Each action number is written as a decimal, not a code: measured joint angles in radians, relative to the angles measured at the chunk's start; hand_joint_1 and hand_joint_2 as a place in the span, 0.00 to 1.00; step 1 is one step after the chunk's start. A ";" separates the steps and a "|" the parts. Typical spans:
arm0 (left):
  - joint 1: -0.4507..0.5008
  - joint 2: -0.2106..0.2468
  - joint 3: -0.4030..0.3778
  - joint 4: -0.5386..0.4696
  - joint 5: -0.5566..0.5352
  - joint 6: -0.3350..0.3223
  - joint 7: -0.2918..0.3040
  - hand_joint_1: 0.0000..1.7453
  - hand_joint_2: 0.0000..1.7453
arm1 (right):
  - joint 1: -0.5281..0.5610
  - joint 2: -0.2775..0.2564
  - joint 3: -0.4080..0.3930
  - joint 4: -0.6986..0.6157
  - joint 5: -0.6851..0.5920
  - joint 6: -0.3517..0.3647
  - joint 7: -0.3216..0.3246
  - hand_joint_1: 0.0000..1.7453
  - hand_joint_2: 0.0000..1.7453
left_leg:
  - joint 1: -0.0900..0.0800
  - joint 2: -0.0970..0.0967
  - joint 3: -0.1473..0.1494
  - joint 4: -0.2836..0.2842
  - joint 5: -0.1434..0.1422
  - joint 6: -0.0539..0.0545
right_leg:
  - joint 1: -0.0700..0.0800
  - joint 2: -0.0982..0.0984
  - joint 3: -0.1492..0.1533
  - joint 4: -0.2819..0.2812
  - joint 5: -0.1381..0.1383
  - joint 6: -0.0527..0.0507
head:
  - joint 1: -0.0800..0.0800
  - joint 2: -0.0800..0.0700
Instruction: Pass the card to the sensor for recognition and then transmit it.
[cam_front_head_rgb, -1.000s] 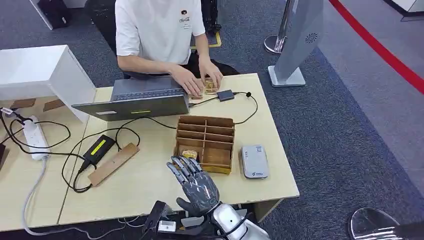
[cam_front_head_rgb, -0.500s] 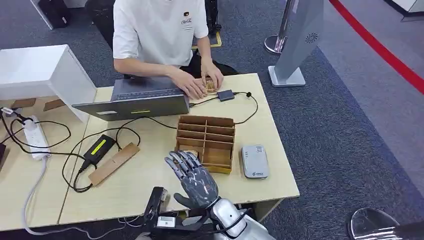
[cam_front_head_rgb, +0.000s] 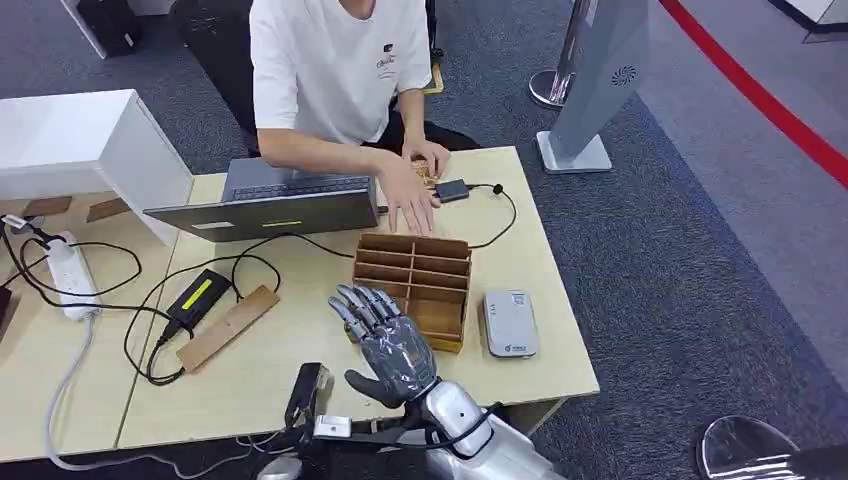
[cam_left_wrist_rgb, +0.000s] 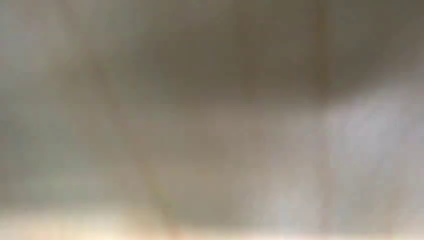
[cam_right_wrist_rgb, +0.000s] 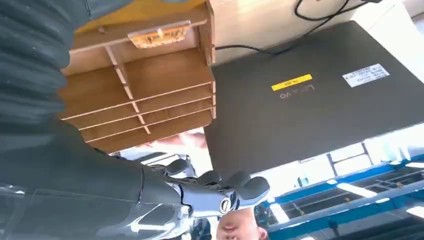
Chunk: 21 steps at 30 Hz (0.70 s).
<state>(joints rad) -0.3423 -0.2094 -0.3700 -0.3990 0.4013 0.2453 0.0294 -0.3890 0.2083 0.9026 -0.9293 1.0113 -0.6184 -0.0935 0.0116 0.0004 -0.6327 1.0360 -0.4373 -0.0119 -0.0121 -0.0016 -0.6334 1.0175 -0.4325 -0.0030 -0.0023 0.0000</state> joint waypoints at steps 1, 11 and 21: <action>-0.004 0.000 0.004 0.005 0.001 0.001 0.000 0.00 1.00 | -0.002 0.000 0.000 0.000 -0.001 0.000 -0.002 0.00 1.00 | 0.000 0.000 0.000 0.000 0.000 0.000 | 0.000 0.000 0.000 0.000 0.000 0.000 | 0.000 0.000; -0.031 0.001 0.033 0.046 0.011 0.026 0.012 0.00 1.00 | -0.016 0.000 0.013 0.000 -0.033 0.008 -0.014 0.00 1.00 | 0.000 0.000 0.000 0.000 0.000 0.000 | 0.000 0.000 0.000 0.000 0.000 0.000 | 0.000 0.000; -0.047 0.001 0.059 0.069 0.019 0.044 0.024 0.00 1.00 | -0.031 0.002 0.036 0.004 -0.055 0.016 -0.026 0.00 1.00 | 0.000 0.000 0.000 0.000 0.001 -0.001 | 0.000 0.000 0.000 0.000 0.000 0.000 | 0.000 0.000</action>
<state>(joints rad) -0.3893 -0.2083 -0.3105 -0.3304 0.4208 0.2892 0.0538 -0.4202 0.2102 0.9388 -0.9255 0.9563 -0.6020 -0.1194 0.0118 0.0007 -0.6326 1.0359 -0.4364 -0.0125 -0.0119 -0.0013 -0.6335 1.0176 -0.4323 -0.0032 -0.0019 0.0000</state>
